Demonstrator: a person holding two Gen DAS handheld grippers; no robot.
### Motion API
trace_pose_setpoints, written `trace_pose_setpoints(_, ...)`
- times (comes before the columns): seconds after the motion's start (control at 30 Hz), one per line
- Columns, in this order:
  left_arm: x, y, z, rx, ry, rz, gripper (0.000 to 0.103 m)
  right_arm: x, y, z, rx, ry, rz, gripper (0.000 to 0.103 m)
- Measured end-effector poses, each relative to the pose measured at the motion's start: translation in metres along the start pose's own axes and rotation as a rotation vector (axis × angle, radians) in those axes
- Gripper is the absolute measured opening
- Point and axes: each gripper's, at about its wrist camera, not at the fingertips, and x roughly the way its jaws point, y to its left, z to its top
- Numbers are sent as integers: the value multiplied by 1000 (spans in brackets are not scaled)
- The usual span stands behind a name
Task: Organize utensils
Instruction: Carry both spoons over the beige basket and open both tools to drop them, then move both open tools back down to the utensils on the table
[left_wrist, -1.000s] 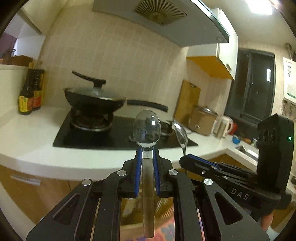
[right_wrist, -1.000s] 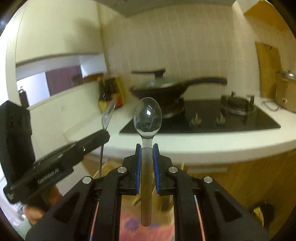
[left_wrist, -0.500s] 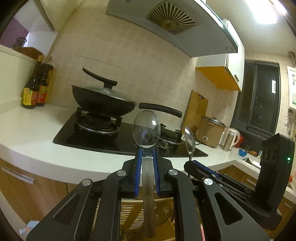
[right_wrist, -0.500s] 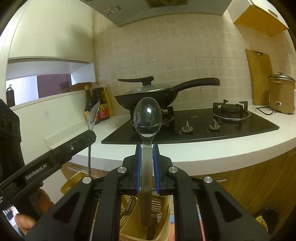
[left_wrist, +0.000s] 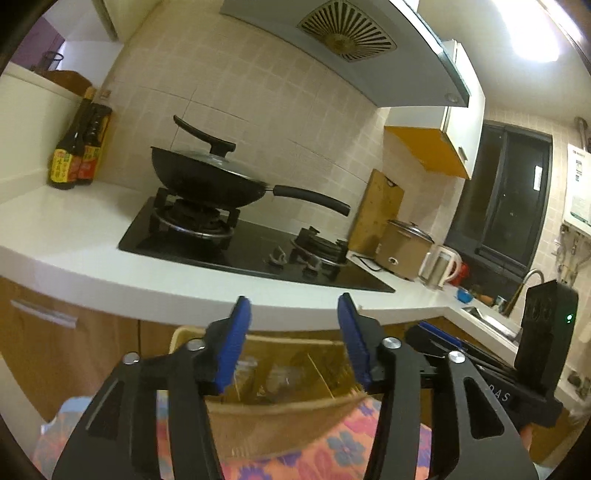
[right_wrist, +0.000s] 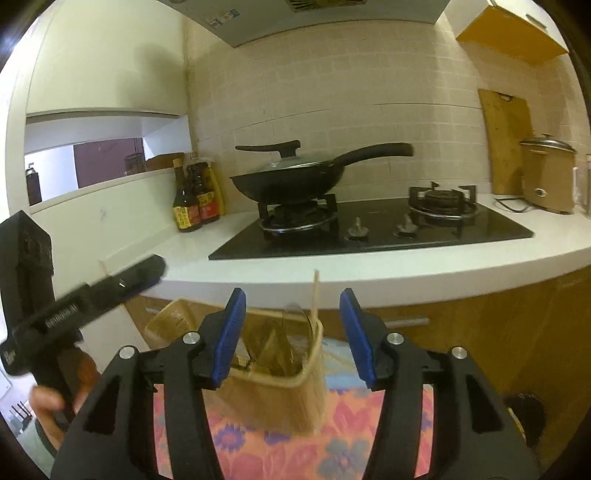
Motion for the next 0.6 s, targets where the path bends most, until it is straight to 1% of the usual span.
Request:
trace_pose_setpoints(0.03, -8, -2, 0, 3, 4, -1, 50, -8, 2, -3, -15, 32, -20, 49)
trace_pose_setpoints(0.1, -25, -7, -2, 5, 14, 2, 52, -19, 4, -9, -32, 75, -29, 49)
trace_pose_setpoints(0.17, -43, -11, -6, -7, 22, -11, 53, -33, 7, -19, -45, 127, -59, 49)
trace_pose_setpoints(0.23, -58, -14, -10, -18, 34, -22, 58, -44, 9, -30, -42, 168, -57, 49)
trace_pose_setpoints(0.37, -85, -22, -27, -31, 96, -25, 58, -65, 11, -53, -28, 228, -90, 49)
trace_pose_setpoints(0.47, -103, -31, -43, -5, 138, -24, 58, -76, 14, -72, -21, 286, -91, 49)
trace_pose_setpoints(0.53, -111, -36, -53, 13, 174, -8, 58, -84, 20, -83, -38, 311, -94, 49)
trace_pose_setpoints(0.6, -116, -41, -65, 27, 223, 24, 58, -89, 27, -92, -55, 339, -87, 49)
